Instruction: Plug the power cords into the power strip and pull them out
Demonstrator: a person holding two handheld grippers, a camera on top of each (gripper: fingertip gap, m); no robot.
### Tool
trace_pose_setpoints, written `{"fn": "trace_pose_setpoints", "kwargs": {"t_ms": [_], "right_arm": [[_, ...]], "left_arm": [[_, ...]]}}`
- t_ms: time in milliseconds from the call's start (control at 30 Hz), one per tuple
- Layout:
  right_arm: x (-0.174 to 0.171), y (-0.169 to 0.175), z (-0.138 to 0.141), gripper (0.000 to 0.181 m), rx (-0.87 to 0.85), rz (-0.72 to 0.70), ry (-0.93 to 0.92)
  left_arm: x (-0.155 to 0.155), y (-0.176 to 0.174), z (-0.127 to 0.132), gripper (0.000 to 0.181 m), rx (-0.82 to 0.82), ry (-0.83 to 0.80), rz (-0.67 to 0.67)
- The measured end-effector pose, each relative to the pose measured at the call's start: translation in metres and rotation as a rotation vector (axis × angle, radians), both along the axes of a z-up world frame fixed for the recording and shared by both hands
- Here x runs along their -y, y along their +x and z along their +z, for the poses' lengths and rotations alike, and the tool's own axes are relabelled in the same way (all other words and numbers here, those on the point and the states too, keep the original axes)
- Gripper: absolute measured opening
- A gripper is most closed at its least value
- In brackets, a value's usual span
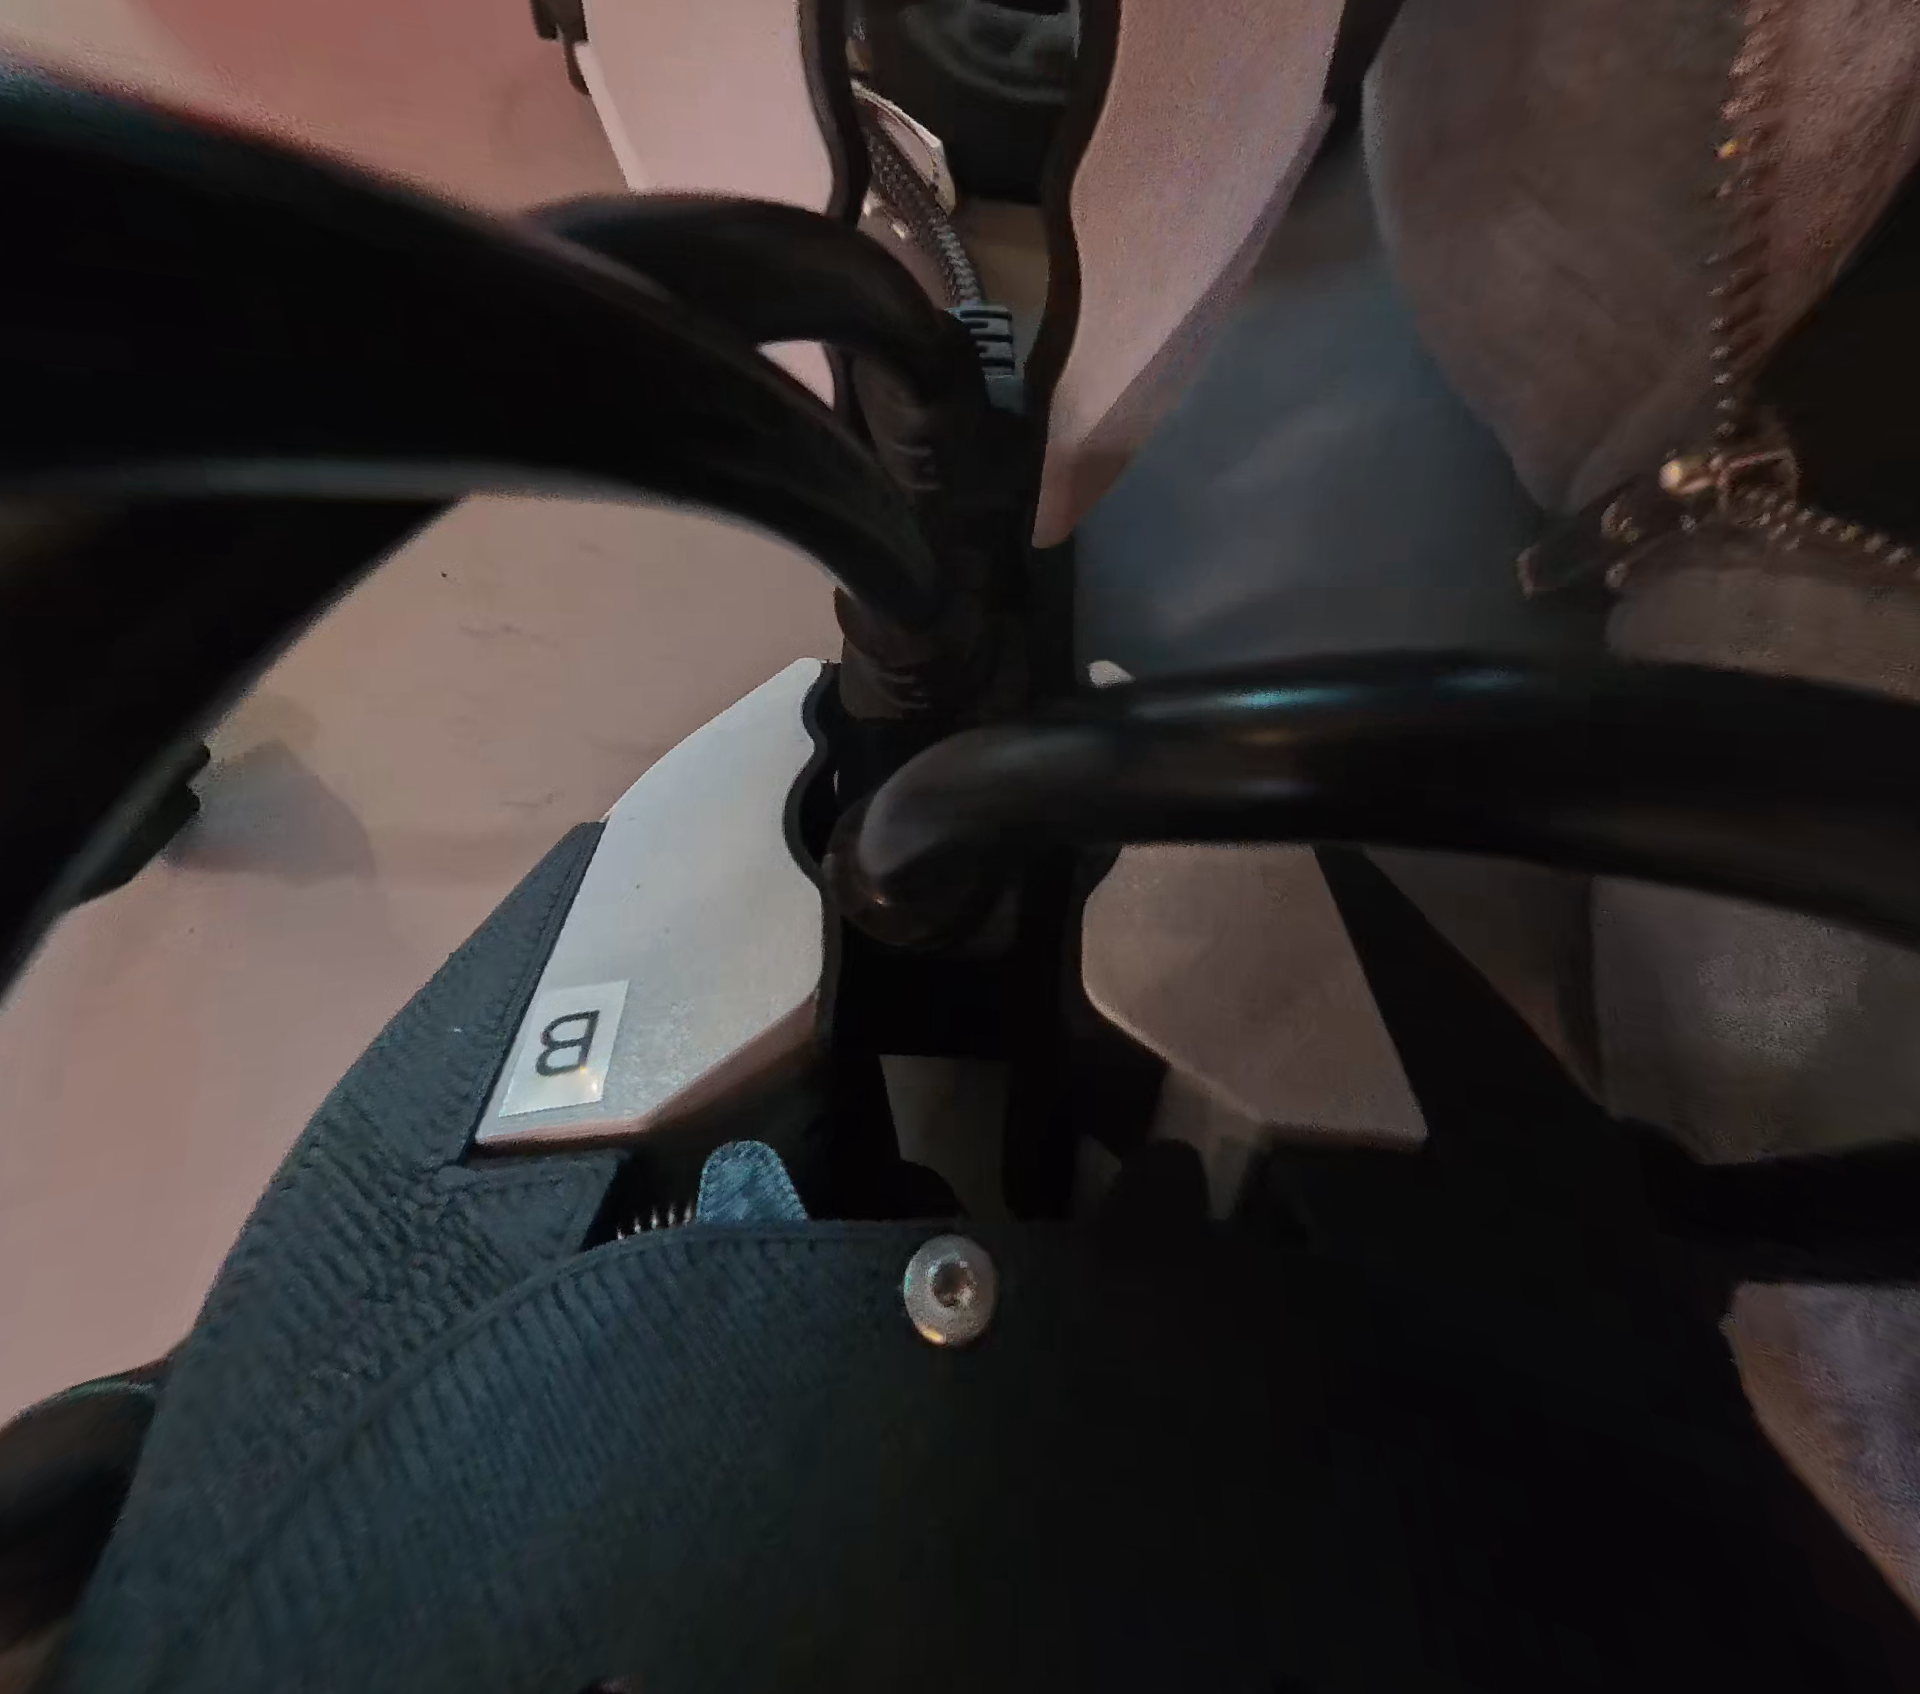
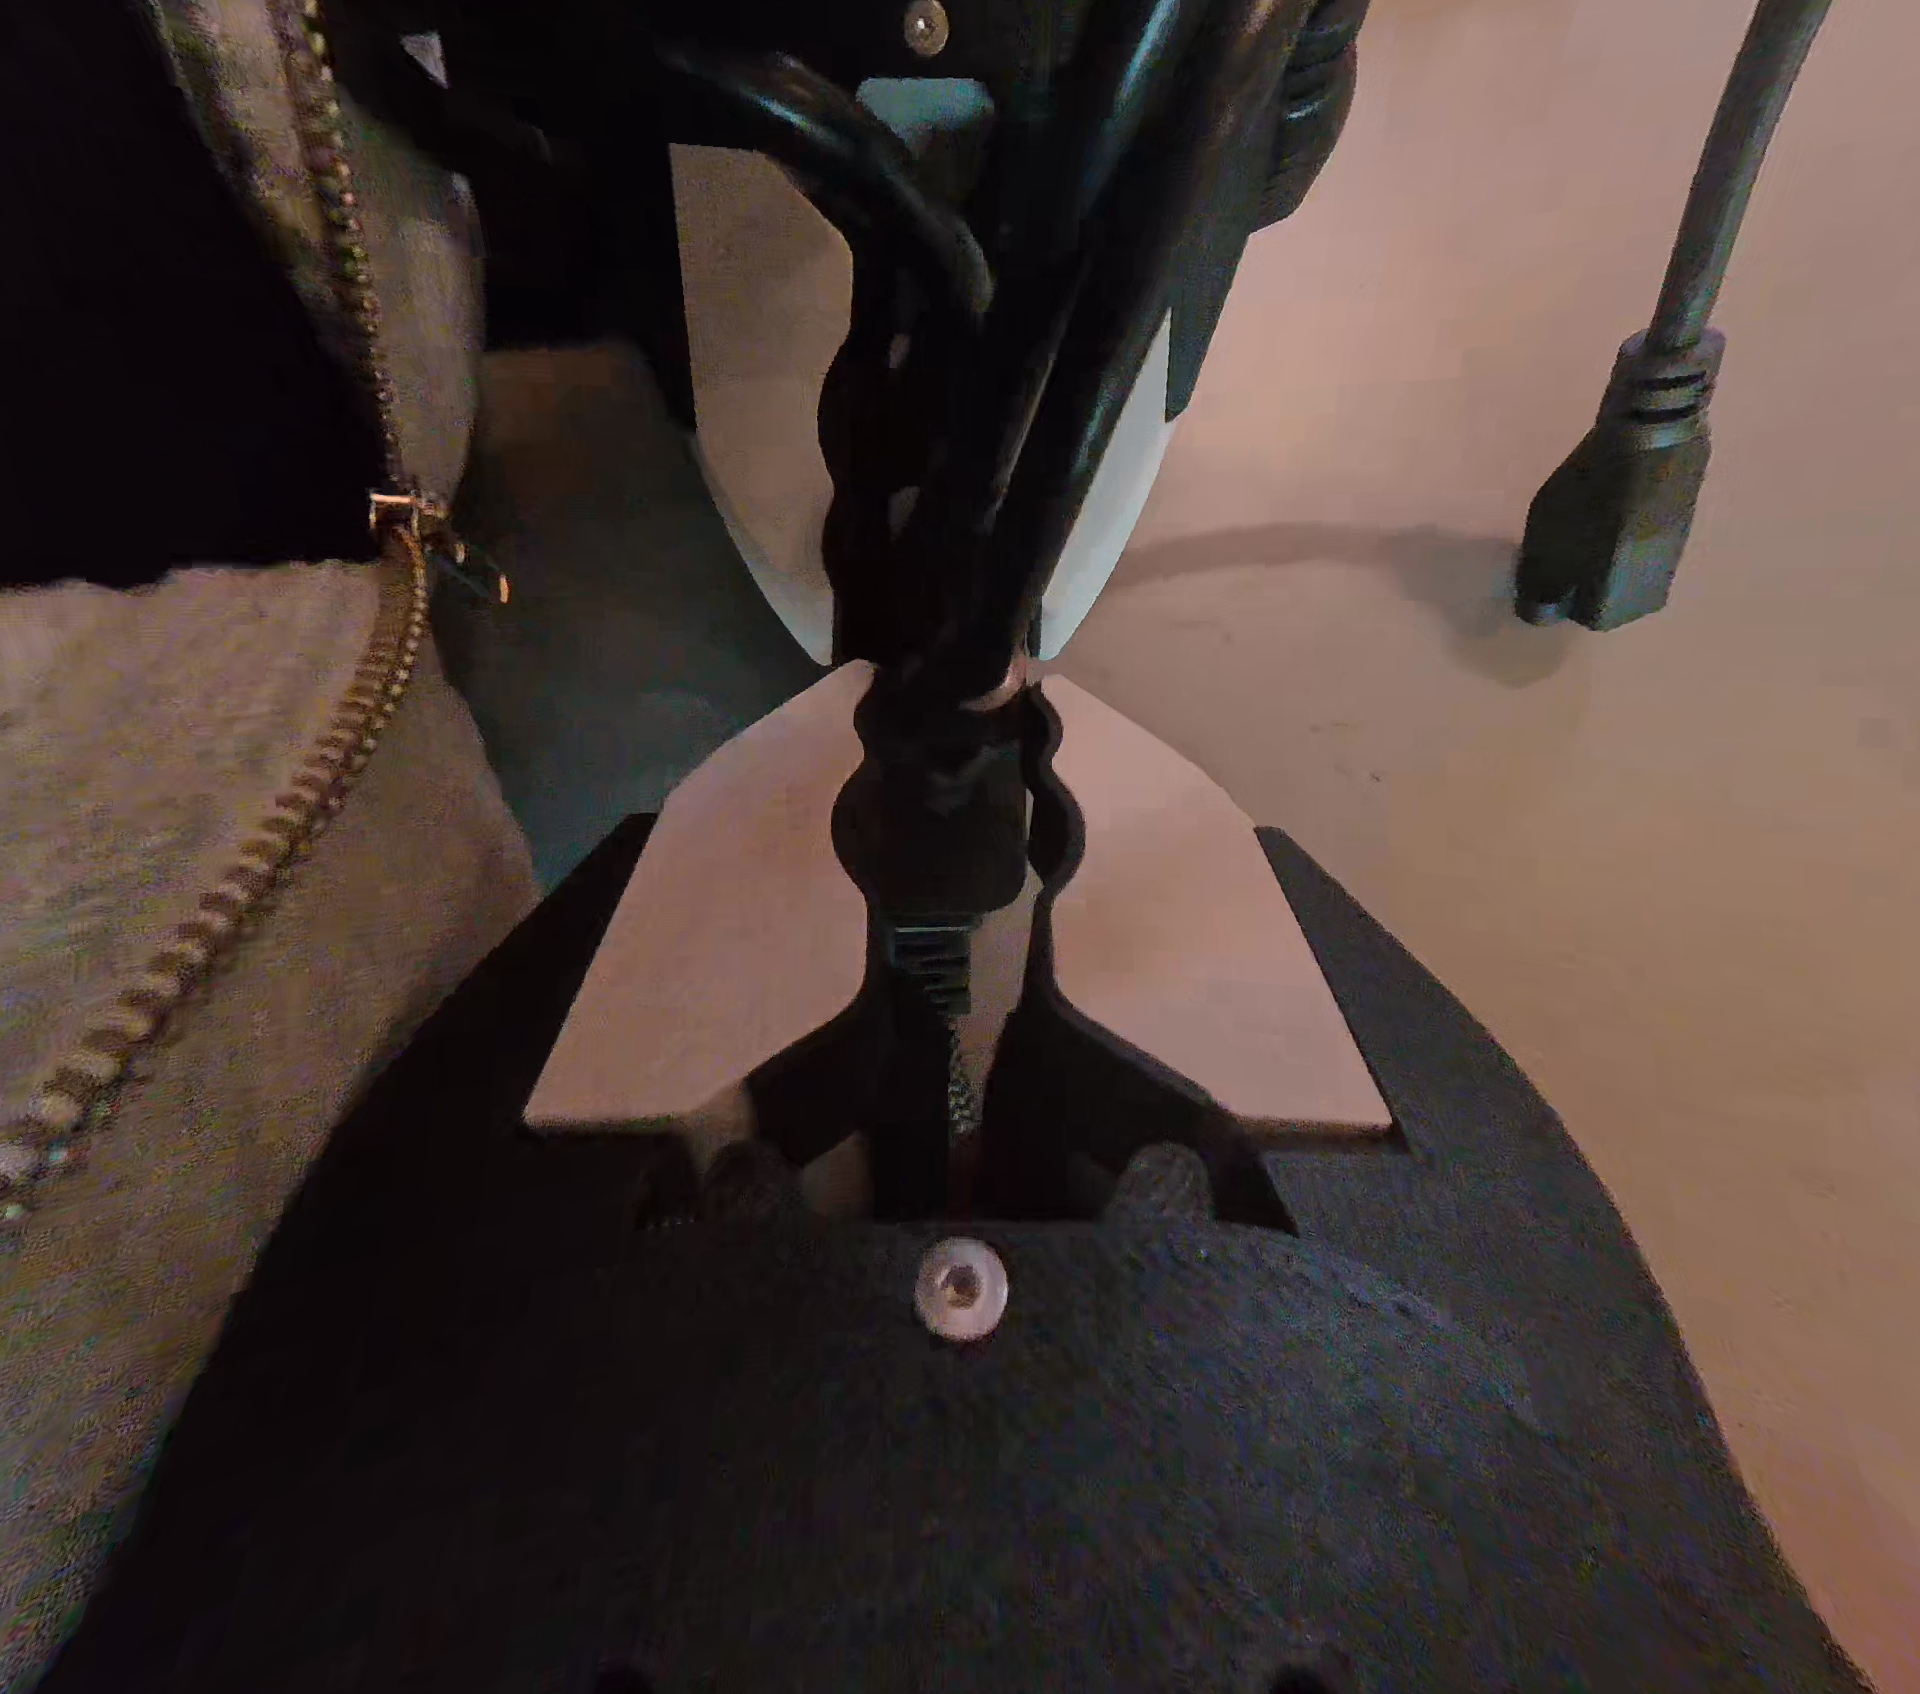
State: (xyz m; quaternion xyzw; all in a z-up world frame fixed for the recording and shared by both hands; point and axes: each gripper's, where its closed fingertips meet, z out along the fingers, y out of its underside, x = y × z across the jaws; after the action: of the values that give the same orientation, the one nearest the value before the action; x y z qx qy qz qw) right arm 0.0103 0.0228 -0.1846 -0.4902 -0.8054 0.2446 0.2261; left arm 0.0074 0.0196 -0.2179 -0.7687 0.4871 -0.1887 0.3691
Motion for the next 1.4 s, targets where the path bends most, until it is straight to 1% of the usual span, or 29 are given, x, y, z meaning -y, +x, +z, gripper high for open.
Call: {"fn": "trace_pose_setpoints", "kwargs": {"t_ms": [100,167,233,333,400,433,500,567,600,633,667,733,800,867,900,967,1100,1133,1233,1333,1400], "right_arm": [[0.001,0.003,0.000,0.026,-0.002,0.027,-0.009],[0.002,0.005,-0.001,0.025,0.059,0.018,-0.113],[0.006,0.009,-0.002,0.025,0.142,0.049,-0.208],[0.006,0.010,-0.003,0.026,0.161,0.117,-0.180],[0.006,0.010,-0.003,0.025,0.178,0.144,-0.152],[0.006,0.010,-0.003,0.025,0.177,0.157,-0.143],[0.004,0.009,-0.003,0.026,0.170,0.164,-0.146],[0.003,0.009,-0.003,0.025,0.166,0.165,-0.151],[0.003,0.009,-0.003,0.026,0.163,0.167,-0.147],[0.003,0.009,-0.003,0.026,0.162,0.167,-0.146],[0.003,0.009,-0.003,0.026,0.160,0.167,-0.148],[0.003,0.009,-0.003,0.026,0.154,0.177,-0.141],[0.004,0.009,-0.003,0.026,0.147,0.189,-0.138],[0.006,0.010,-0.003,0.026,0.140,0.206,-0.135],[0.007,0.011,-0.003,0.026,0.139,0.216,-0.131],[0.008,0.013,-0.003,0.026,0.143,0.216,-0.136],[0.017,0.017,-0.004,0.027,0.205,0.214,-0.156],[0.020,0.016,-0.005,0.027,0.209,0.195,-0.158],[0.022,0.012,-0.008,0.026,0.180,0.132,-0.142],[0.022,0.013,-0.008,0.026,0.117,0.087,-0.058],[0.023,0.016,-0.007,0.026,0.073,0.026,-0.097]], "left_arm": [[0.001,0.003,0.000,0.042,-0.006,-0.002,0.042],[0.001,0.005,0.000,0.042,-0.006,0.014,0.060],[0.003,0.008,0.000,0.043,-0.026,0.027,0.055],[0.005,0.006,-0.001,0.043,-0.073,0.031,0.038],[0.008,0.000,-0.005,0.043,-0.163,0.020,0.023],[0.008,-0.001,-0.004,0.043,-0.160,0.013,0.020],[0.006,-0.002,0.005,0.049,-0.070,0.021,0.048],[0.008,-0.001,0.023,0.063,0.104,-0.024,0.085],[0.011,-0.001,0.032,0.064,0.202,-0.069,0.098],[0.015,-0.004,0.036,0.058,0.261,-0.120,0.108],[0.016,-0.008,0.038,0.050,0.273,-0.142,0.122],[0.020,-0.018,0.032,0.036,0.184,-0.125,0.125],[0.019,-0.019,0.024,0.034,0.087,-0.098,0.123],[0.017,-0.012,0.019,0.030,0.042,-0.077,0.109],[0.015,-0.011,0.017,0.025,0.011,-0.061,0.101],[0.016,-0.009,0.015,0.025,-0.042,-0.058,0.083],[0.027,-0.005,0.013,0.025,-0.124,-0.132,0.052],[0.028,-0.004,0.012,0.025,-0.142,-0.132,0.051],[0.028,-0.004,0.011,0.025,-0.160,-0.136,0.078],[0.030,-0.003,0.011,0.026,-0.152,-0.145,0.114],[0.031,0.000,0.011,0.026,-0.135,-0.147,0.124]]}}
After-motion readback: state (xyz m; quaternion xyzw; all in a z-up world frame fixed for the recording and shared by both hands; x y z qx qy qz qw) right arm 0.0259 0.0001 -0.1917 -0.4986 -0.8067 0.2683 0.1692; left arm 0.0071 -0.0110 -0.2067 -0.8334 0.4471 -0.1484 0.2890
